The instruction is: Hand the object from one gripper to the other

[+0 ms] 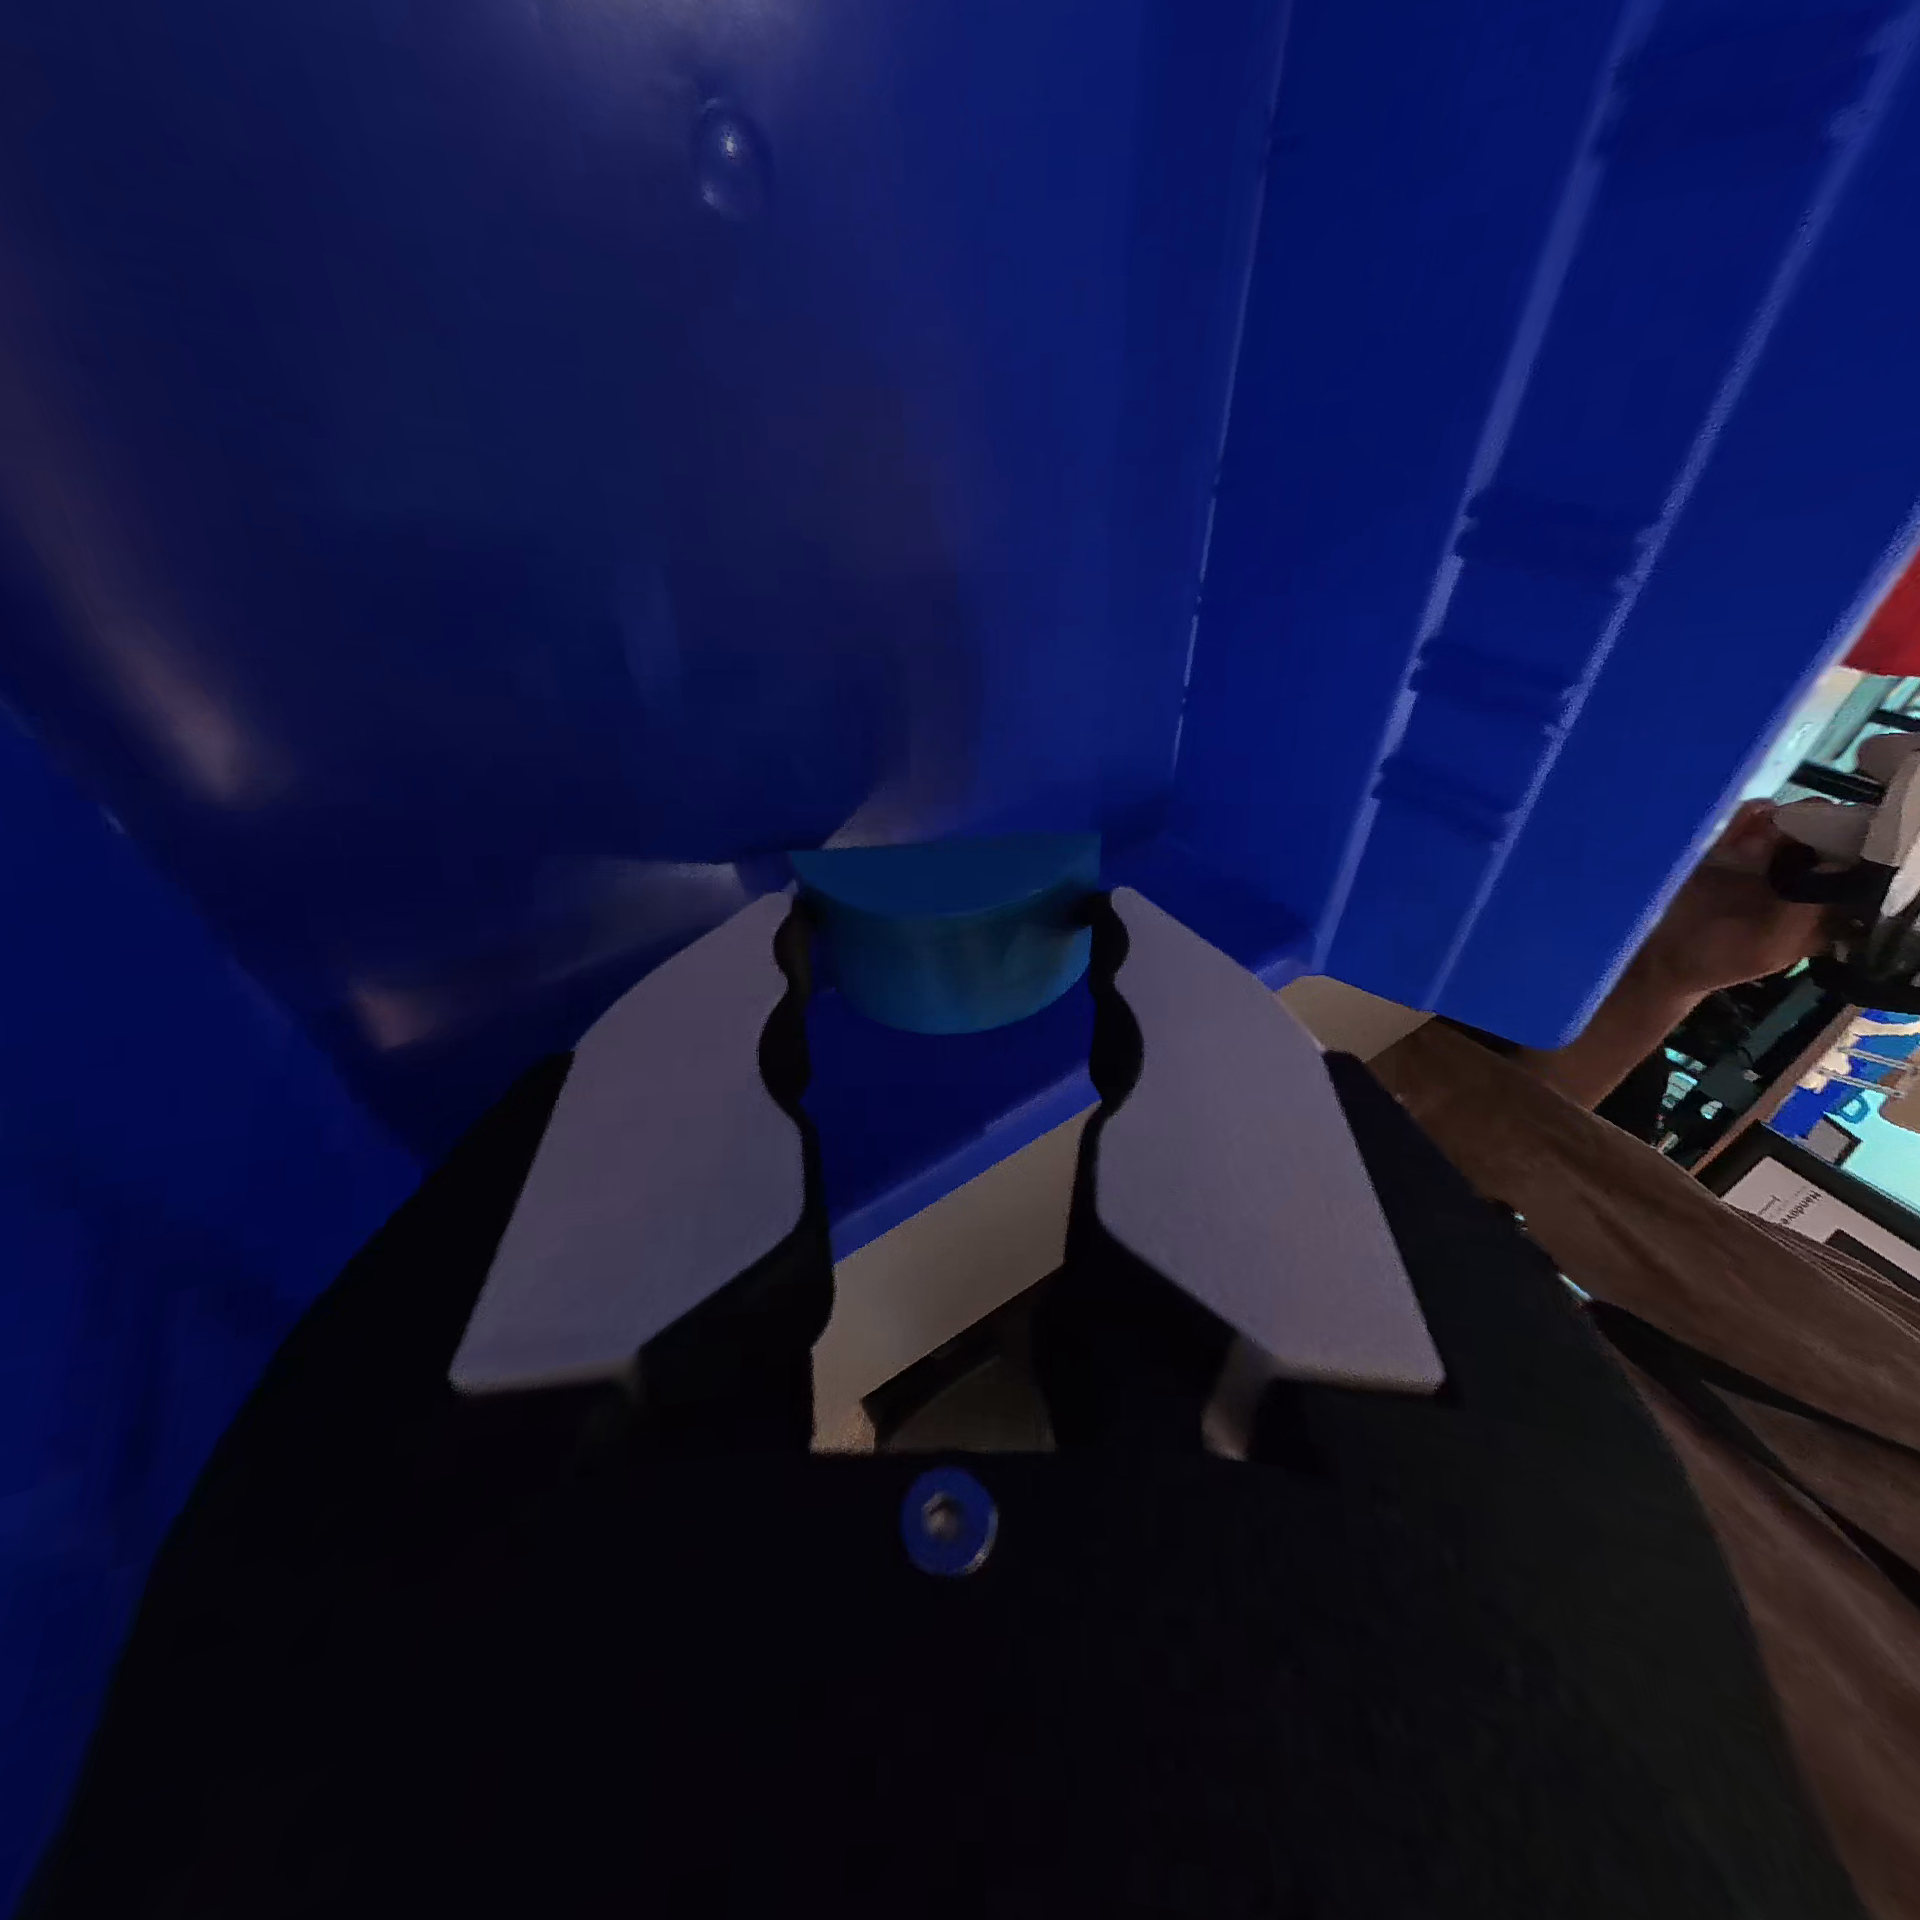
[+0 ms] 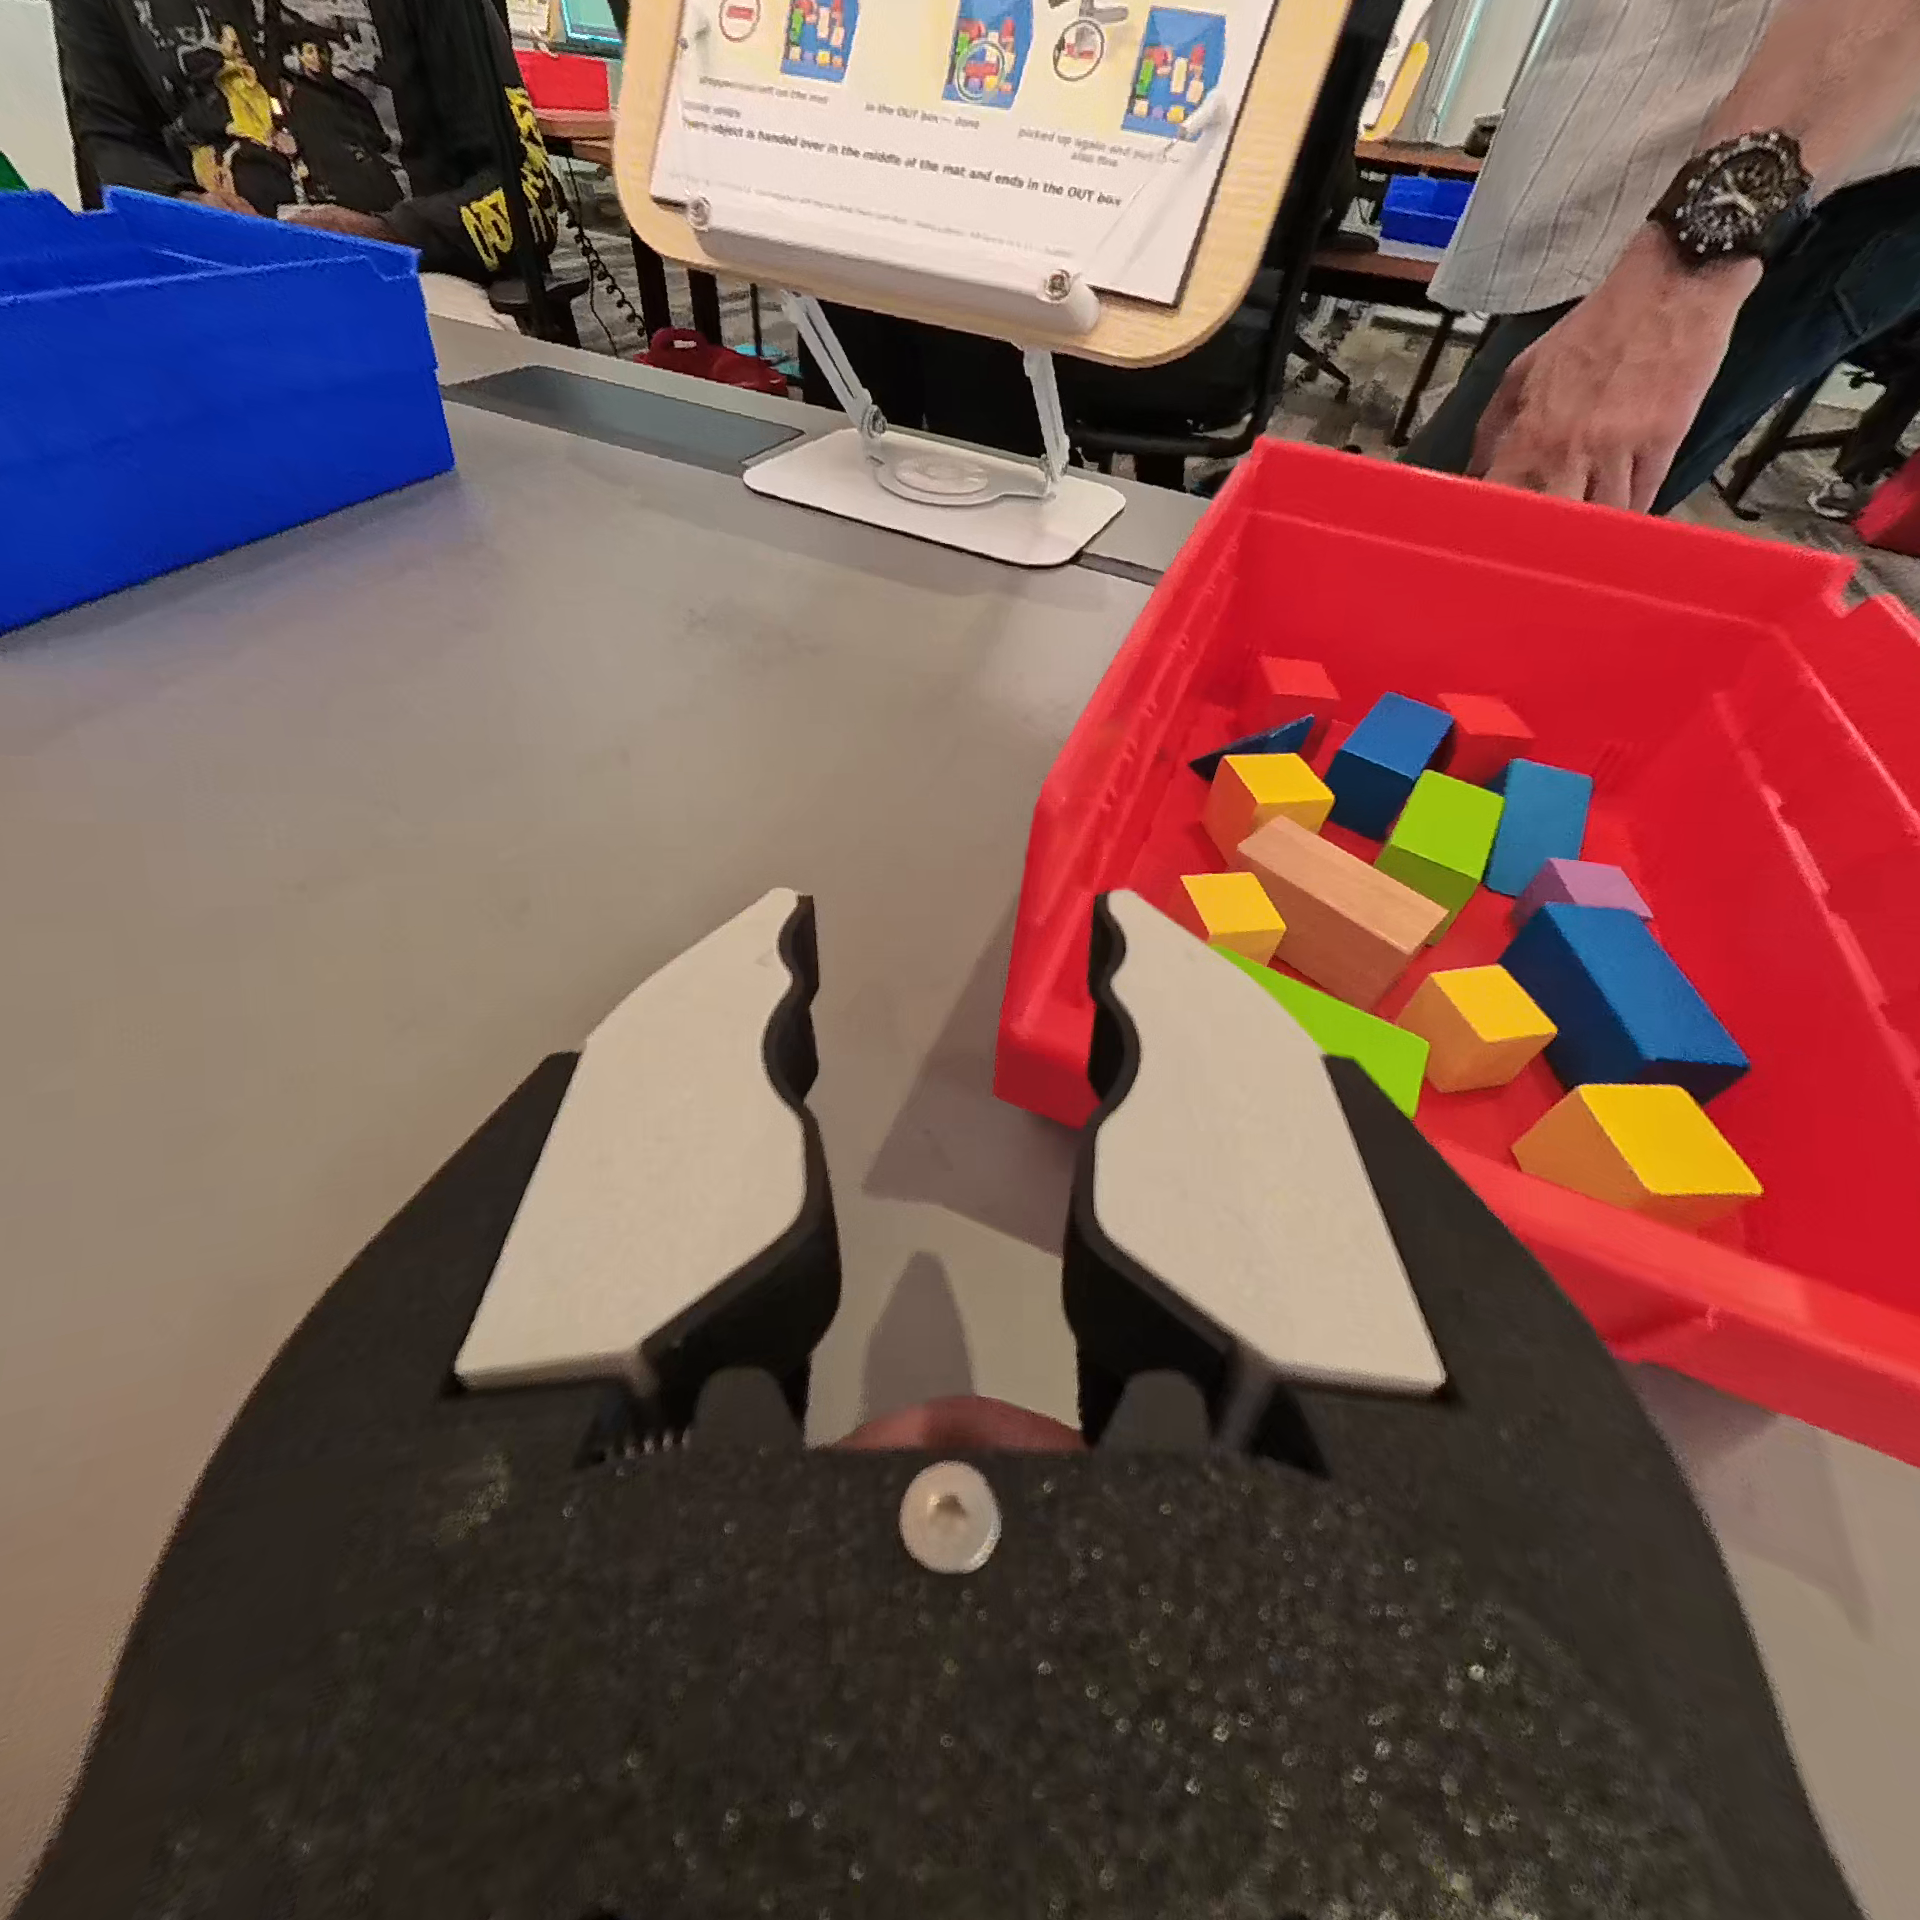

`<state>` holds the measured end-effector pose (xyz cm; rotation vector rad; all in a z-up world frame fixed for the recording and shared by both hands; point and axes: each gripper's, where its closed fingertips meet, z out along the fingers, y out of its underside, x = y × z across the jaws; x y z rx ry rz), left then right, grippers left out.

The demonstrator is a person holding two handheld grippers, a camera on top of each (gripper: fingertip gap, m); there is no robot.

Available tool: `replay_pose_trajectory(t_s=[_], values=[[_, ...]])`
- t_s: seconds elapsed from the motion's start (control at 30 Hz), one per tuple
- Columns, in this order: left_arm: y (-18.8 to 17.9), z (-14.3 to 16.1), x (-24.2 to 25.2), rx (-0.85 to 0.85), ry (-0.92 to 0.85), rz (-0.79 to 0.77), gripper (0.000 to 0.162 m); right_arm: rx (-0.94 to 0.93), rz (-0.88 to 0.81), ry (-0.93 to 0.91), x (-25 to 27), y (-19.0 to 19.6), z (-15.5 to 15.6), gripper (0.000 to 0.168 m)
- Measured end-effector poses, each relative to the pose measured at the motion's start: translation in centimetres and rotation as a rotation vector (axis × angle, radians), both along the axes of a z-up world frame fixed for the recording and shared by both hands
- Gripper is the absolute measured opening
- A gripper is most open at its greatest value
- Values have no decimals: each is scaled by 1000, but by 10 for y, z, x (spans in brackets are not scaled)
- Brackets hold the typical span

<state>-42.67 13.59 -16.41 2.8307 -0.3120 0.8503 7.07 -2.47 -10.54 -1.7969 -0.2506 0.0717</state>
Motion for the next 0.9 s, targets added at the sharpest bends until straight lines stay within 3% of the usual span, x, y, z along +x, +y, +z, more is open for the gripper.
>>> replay_pose_trajectory(t_s=[0.2,0.4,0.6,0.73,0.9], values=[[8,32,19,40,-203,56,52,55,140,22,-40,18,27,48],[18,97,59,117,-510,67,51,63,543,33,-139,58,70,47],[22,161,128,184,-777,-44,51,61,869,32,-224,105,96,47],[10,175,186,121,-909,-146,51,61,964,18,-253,136,103,48],[-8,176,244,19,-1026,-234,51,60,987,11,-250,152,105,48]])
